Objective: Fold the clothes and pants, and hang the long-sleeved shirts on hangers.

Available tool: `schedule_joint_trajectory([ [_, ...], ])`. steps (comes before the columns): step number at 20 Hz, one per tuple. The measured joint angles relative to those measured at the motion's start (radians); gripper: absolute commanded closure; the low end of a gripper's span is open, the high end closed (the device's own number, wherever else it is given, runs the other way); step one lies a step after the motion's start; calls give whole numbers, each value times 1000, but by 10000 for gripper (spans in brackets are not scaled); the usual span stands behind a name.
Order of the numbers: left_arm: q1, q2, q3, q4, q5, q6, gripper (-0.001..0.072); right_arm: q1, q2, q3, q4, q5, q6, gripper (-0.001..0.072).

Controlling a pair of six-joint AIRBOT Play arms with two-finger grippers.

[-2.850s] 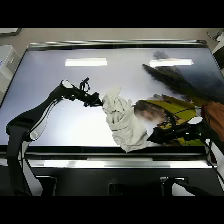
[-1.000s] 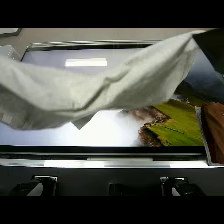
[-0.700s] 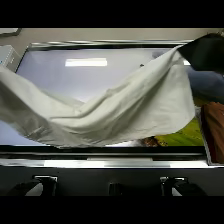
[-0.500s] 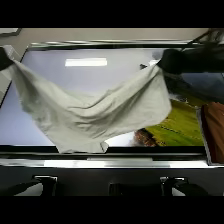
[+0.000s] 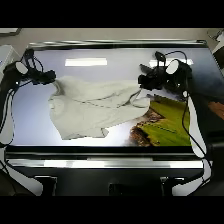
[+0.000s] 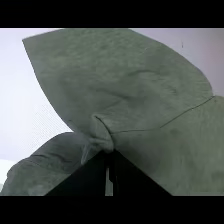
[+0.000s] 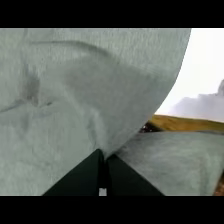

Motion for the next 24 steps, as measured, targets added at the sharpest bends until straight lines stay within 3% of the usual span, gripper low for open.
schedule_joint_trajectory([
  [2, 4, -21, 20, -7, -5, 0, 347, -8, -19, 0, 0, -48, 10, 246],
  [3, 9, -22, 33, -8, -21, -5, 299, -18, -21, 1, 0, -55, 16, 219],
  [7, 47, 36, 89, -11, -163, -50, 299, -130, 13, 4, 5, 33, 6, 219],
  [15, 104, 251, 113, 3, -507, -97, 299, -424, -41, -36, 214, 325, -222, 210],
  [24, 108, 333, 111, -35, -588, -130, 300, -354, -185, -79, 314, 275, -304, 211],
])
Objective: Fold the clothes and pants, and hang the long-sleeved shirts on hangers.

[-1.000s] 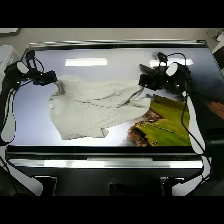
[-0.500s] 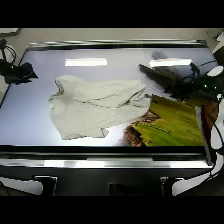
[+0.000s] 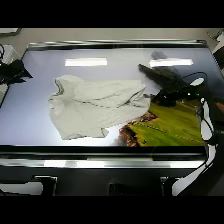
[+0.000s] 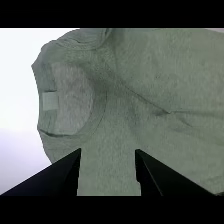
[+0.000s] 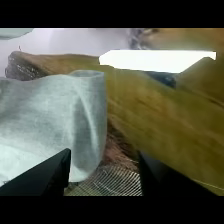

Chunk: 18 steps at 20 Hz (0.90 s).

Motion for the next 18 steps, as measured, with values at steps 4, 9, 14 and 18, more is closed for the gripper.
schedule_joint_trajectory([
  [4, 0, 3, 0, -6, -6, -6, 299, 46, -24, -2, 12, -57, -15, 212],
  [9, 0, 4, 0, -9, -8, -10, 300, 85, -48, -2, 19, -110, -18, 551],
  [14, 0, 5, -5, 13, -34, -9, 299, 96, -55, -2, 2, -134, -18, 679],
  [18, 23, 42, -140, 85, -48, -5, 312, 98, -39, -3, -18, -103, -29, 679],
])
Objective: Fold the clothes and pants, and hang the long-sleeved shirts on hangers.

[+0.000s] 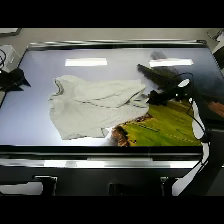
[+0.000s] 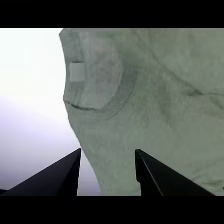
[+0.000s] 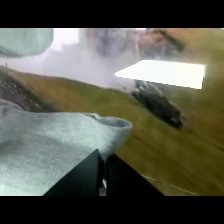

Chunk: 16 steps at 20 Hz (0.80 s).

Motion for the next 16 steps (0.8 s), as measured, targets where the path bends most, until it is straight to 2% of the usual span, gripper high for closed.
schedule_joint_trajectory([
  [3, 24, 92, -275, 3, 78, 6, 312, 0, 29, 0, 9, 51, -5, 679],
  [5, 43, 180, -525, -50, 171, 29, 311, 0, 51, 0, 9, 87, -5, 680],
  [10, 86, 342, -1054, -302, 388, 196, 309, 0, 108, 0, 0, 166, 0, 680],
  [13, 95, 371, -1205, -394, 463, 290, 309, 0, 138, 0, -17, 202, 4, 680],
  [16, 98, 372, -1271, -441, 518, 348, 308, 0, 163, 0, -27, 227, 11, 680],
])
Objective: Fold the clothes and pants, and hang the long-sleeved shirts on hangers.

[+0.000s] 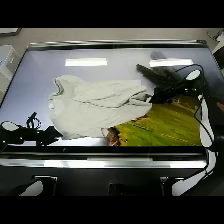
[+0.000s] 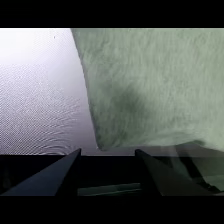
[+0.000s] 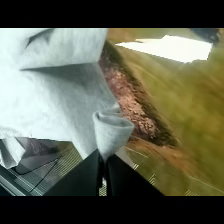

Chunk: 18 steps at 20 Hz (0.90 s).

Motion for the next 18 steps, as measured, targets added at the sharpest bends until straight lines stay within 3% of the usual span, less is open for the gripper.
schedule_joint_trajectory([
  [7, 1, -58, -37, -126, 63, 90, 315, 0, 39, 0, -11, 15, 14, 680],
  [8, 1, -68, -38, -138, 63, 95, 347, 0, 43, 0, -13, 15, 15, 680],
  [10, -4, -87, -41, -151, 73, 103, 680, 0, 50, 0, -14, 14, 16, 680],
  [18, -46, -108, 82, -267, 23, 172, 684, 8, 122, 0, 44, 11, 5, 682],
])
